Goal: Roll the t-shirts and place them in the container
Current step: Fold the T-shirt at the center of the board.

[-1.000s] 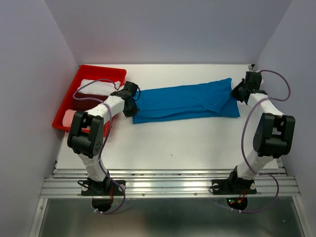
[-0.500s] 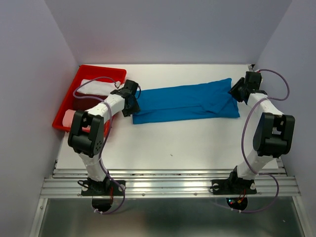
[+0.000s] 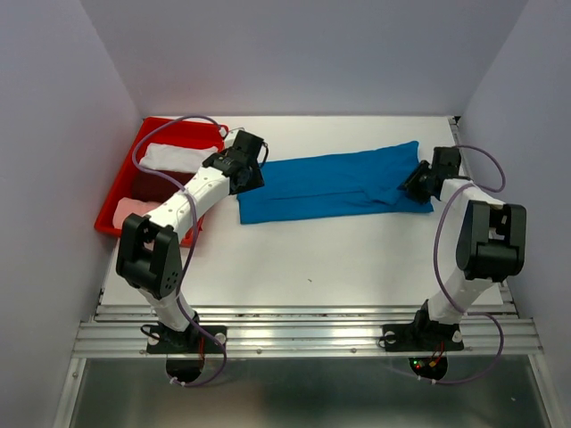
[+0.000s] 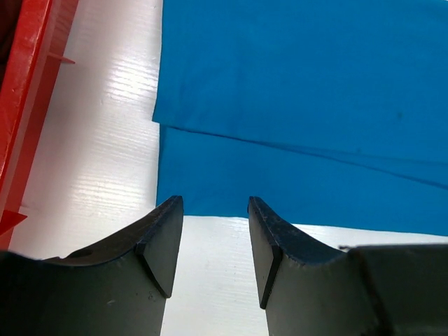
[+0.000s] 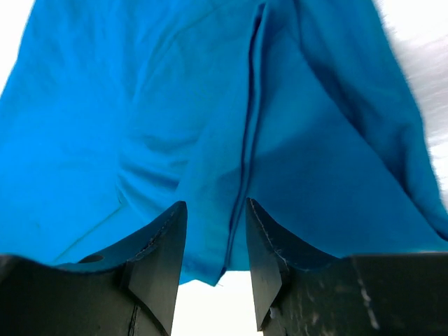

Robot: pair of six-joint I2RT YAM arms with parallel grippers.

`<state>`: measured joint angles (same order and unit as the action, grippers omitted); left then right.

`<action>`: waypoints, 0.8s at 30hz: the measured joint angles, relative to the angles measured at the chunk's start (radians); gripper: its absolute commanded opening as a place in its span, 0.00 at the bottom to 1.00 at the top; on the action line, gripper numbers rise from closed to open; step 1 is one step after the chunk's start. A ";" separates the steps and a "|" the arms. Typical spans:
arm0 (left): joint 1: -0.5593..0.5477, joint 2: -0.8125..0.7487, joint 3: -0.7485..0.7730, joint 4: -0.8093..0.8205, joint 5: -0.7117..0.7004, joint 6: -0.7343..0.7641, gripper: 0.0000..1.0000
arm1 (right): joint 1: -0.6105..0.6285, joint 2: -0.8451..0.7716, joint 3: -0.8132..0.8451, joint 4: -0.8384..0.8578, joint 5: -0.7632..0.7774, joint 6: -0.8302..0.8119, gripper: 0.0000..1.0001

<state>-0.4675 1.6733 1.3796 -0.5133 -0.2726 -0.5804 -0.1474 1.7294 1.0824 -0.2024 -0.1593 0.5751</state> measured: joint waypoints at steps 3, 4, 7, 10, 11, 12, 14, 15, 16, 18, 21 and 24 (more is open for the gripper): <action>0.000 0.000 -0.001 -0.005 0.002 0.000 0.53 | 0.005 0.032 0.002 0.006 -0.020 -0.003 0.44; 0.000 0.000 -0.003 -0.007 0.002 0.000 0.53 | 0.006 0.047 0.003 0.008 -0.024 -0.003 0.44; 0.000 0.000 -0.006 -0.011 0.003 0.001 0.53 | 0.011 0.074 0.003 0.009 -0.025 -0.003 0.44; 0.000 0.000 -0.007 -0.013 0.003 0.001 0.53 | 0.013 0.079 0.003 0.010 -0.025 -0.002 0.43; 0.000 0.000 -0.007 -0.013 0.003 0.001 0.53 | 0.013 0.079 0.003 0.010 -0.025 -0.002 0.38; 0.000 0.000 -0.007 -0.013 0.003 0.001 0.53 | 0.013 0.079 0.003 0.012 -0.025 -0.002 0.34; 0.000 0.000 -0.007 -0.013 0.003 0.001 0.53 | 0.013 0.079 0.003 0.016 -0.025 0.000 0.27; 0.000 0.000 -0.007 -0.013 0.003 0.001 0.53 | 0.013 0.079 0.003 0.021 -0.025 0.002 0.21; 0.000 0.000 -0.007 -0.013 0.003 0.001 0.53 | 0.013 0.079 0.003 0.024 -0.026 0.000 0.19; 0.000 0.000 -0.007 -0.013 0.003 0.001 0.53 | 0.016 0.079 0.007 0.027 -0.026 0.005 0.12; -0.002 0.000 -0.007 -0.014 0.003 0.001 0.53 | 0.020 0.079 0.019 0.031 -0.025 0.010 0.06; -0.002 0.000 -0.008 -0.015 0.003 0.001 0.53 | 0.029 0.079 0.038 0.034 -0.025 0.017 0.06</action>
<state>-0.4694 1.6733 1.3720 -0.5285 -0.2695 -0.5797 -0.1181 1.8088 1.1206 -0.1688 -0.1844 0.5922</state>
